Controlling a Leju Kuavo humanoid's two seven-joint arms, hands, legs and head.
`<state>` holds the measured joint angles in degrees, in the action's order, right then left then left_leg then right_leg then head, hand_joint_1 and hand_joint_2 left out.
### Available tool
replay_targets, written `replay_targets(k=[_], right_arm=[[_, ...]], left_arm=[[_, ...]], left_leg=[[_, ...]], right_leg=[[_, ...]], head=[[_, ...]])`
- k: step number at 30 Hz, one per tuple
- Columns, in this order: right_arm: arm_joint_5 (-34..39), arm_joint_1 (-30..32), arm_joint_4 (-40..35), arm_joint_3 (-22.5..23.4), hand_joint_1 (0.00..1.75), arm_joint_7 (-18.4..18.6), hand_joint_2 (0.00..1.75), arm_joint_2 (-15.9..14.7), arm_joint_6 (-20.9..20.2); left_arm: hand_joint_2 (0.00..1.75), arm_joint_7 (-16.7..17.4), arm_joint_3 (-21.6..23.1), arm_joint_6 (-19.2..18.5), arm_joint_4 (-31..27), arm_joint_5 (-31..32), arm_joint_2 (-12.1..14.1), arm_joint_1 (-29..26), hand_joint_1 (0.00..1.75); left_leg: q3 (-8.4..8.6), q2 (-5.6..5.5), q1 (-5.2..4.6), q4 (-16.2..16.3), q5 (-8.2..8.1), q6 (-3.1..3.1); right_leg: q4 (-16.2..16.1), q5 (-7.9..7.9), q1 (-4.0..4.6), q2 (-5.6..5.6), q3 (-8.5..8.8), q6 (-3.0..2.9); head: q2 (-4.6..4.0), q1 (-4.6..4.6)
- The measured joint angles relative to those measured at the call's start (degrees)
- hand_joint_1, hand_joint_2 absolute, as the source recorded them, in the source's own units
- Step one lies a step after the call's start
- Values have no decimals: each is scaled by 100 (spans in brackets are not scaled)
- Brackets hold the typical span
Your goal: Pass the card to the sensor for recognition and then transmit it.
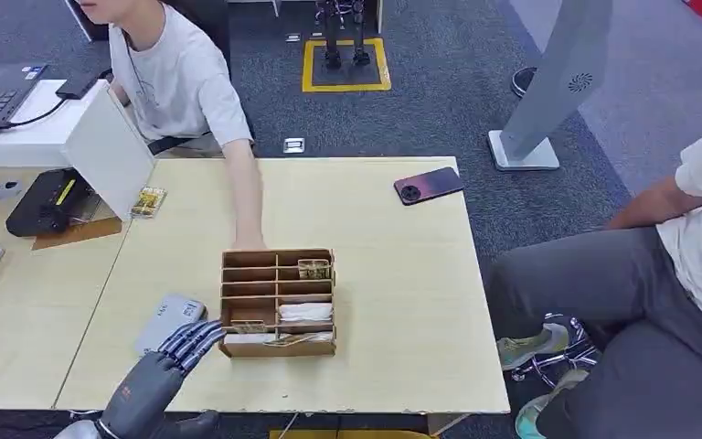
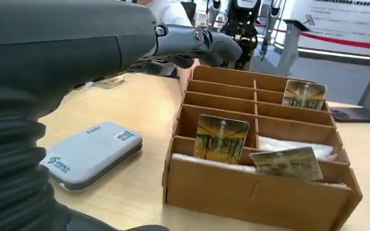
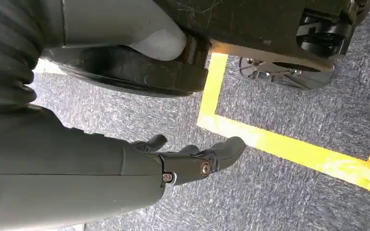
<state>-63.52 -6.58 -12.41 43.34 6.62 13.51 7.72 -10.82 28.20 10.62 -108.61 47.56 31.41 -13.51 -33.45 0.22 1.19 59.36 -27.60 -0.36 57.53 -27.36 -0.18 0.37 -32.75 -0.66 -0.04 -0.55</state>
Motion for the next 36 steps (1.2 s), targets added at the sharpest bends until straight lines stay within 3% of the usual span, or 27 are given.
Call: replay_targets(k=[4, 6, 12, 15, 22, 36], right_arm=[[-9, 0, 0, 0, 0, 0, 175, 0, -9], [-22, -4, 0, 0, 0, 11, 175, 0, -7], [-122, -24, 0, 0, 0, 92, 175, 17, 11], [-133, -28, 0, -2, 0, 96, 175, 22, 44], [-170, -28, 0, -2, 0, 90, 175, 28, 46], [-212, -28, 0, -2, 0, 92, 175, 31, 46]], left_arm=[[175, 46, 98, 26, 87, 90, -15, 48, 0], [175, 236, 198, 155, 195, 434, -93, 139, 0], [175, 906, 544, 730, 730, 1587, -655, 522, 0], [175, 1045, 640, 807, 983, 1705, -906, 662, 0], [175, 1078, 702, 841, 1259, 1707, -1185, 779, 0], [175, 1073, 706, 911, 1462, 1654, -1423, 894, 0]], left_leg=[[0, -1, 0, 0, 0, 0], [1, -2, 0, 0, 0, 0], [1, -4, -1, 1, 0, 0], [2, -3, -1, 2, 0, 0], [2, -3, 0, 2, 0, 0], [2, -5, -1, 2, 0, 0]], right_leg=[[0, 0, 0, -1, 0, 0], [0, 0, 0, -2, 1, 0], [-1, 1, -1, -5, 5, 1], [-1, 3, -1, -4, 5, 1], [-1, 2, 0, -2, 1, 1], [-1, 1, 0, -3, 3, 1]], head=[[0, -2], [0, -2], [0, 0], [0, -2], [0, -2], [0, 0]])
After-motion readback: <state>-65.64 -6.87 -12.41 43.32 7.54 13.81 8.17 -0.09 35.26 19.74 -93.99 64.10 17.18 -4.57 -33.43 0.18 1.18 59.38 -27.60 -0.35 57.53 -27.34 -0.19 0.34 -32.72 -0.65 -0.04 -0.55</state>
